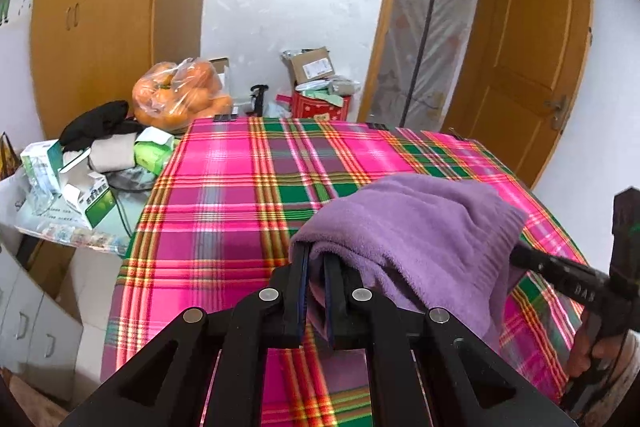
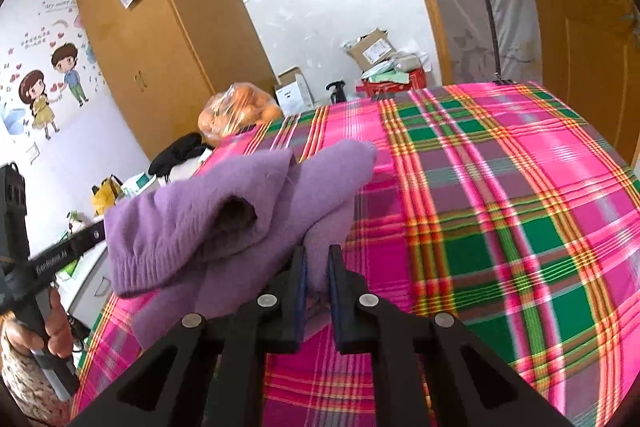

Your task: Fold clothes

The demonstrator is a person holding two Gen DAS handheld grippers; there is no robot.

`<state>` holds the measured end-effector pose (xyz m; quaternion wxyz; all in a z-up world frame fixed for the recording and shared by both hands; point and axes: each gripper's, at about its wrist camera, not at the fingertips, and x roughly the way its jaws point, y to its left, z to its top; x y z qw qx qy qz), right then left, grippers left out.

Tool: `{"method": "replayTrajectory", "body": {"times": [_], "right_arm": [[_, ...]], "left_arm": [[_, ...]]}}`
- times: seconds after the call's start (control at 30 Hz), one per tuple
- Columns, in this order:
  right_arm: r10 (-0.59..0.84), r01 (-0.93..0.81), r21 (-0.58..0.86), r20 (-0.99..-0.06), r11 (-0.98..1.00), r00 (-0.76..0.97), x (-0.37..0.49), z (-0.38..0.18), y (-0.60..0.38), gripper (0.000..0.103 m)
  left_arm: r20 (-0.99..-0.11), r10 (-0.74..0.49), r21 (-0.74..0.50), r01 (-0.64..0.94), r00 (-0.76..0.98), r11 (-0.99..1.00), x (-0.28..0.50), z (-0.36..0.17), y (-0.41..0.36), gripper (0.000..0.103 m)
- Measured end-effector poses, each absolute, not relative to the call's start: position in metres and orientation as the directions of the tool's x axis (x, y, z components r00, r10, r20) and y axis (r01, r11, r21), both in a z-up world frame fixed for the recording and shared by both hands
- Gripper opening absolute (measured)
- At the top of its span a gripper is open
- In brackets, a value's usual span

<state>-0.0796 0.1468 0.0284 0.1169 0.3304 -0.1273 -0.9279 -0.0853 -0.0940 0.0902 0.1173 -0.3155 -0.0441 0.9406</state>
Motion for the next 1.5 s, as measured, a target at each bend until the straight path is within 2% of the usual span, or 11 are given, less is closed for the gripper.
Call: {"method": "replayTrajectory", "body": {"times": [0.37, 0.53, 0.8, 0.97, 1.1, 1.17, 1.23, 1.27, 1.3, 1.37, 1.5], "right_arm": [[-0.208, 0.060, 0.283, -0.528, -0.957, -0.823, -0.073, 0.055, 0.183, 0.010], [-0.184, 0.029, 0.271, -0.567, -0.962, -0.803, -0.077, 0.042, 0.190, 0.010], [-0.189, -0.004, 0.313, -0.582, -0.950, -0.791, -0.072, 0.030, 0.212, 0.010], [-0.194, -0.005, 0.310, -0.608, -0.951, -0.770, -0.072, 0.024, 0.211, 0.014], [-0.170, -0.027, 0.317, -0.574, -0.948, -0.801, -0.060, 0.034, 0.217, 0.014], [-0.199, 0.007, 0.342, -0.529, -0.940, -0.825, -0.053, 0.044, 0.217, 0.021], [-0.259, 0.076, 0.372, -0.472, -0.925, -0.843, -0.051, 0.054, 0.210, 0.033], [-0.302, 0.117, 0.391, -0.454, -0.913, -0.838, -0.053, 0.057, 0.205, 0.043], [-0.353, 0.159, 0.414, -0.446, -0.896, -0.823, -0.057, 0.059, 0.200, 0.049], [-0.423, 0.209, 0.451, -0.451, -0.868, -0.786, -0.068, 0.058, 0.191, 0.050], [-0.432, 0.194, 0.445, -0.527, -0.874, -0.732, -0.090, 0.046, 0.174, 0.052]], "left_arm": [[-0.609, 0.337, -0.227, -0.249, -0.718, -0.942, -0.065, 0.080, -0.077, 0.007], [-0.655, 0.352, -0.222, -0.275, -0.669, -0.935, -0.061, 0.061, -0.063, 0.007], [-0.682, 0.299, -0.210, -0.212, -0.667, -0.954, -0.056, 0.056, -0.075, 0.007], [-0.695, 0.315, -0.245, -0.198, -0.647, -0.949, -0.051, 0.060, -0.084, 0.007], [-0.690, 0.297, -0.237, -0.181, -0.661, -0.954, -0.044, 0.067, -0.088, 0.009], [-0.665, 0.305, -0.235, -0.196, -0.682, -0.952, -0.039, 0.076, -0.084, 0.013], [-0.646, 0.328, -0.239, -0.225, -0.690, -0.945, -0.040, 0.084, -0.075, 0.023], [-0.645, 0.335, -0.241, -0.234, -0.686, -0.942, -0.042, 0.085, -0.070, 0.025], [-0.645, 0.343, -0.243, -0.242, -0.683, -0.939, -0.044, 0.086, -0.065, 0.025], [-0.652, 0.365, -0.248, -0.268, -0.664, -0.931, -0.048, 0.085, -0.053, 0.025], [-0.671, 0.385, -0.247, -0.299, -0.633, -0.922, -0.056, 0.076, -0.037, 0.026]]}}
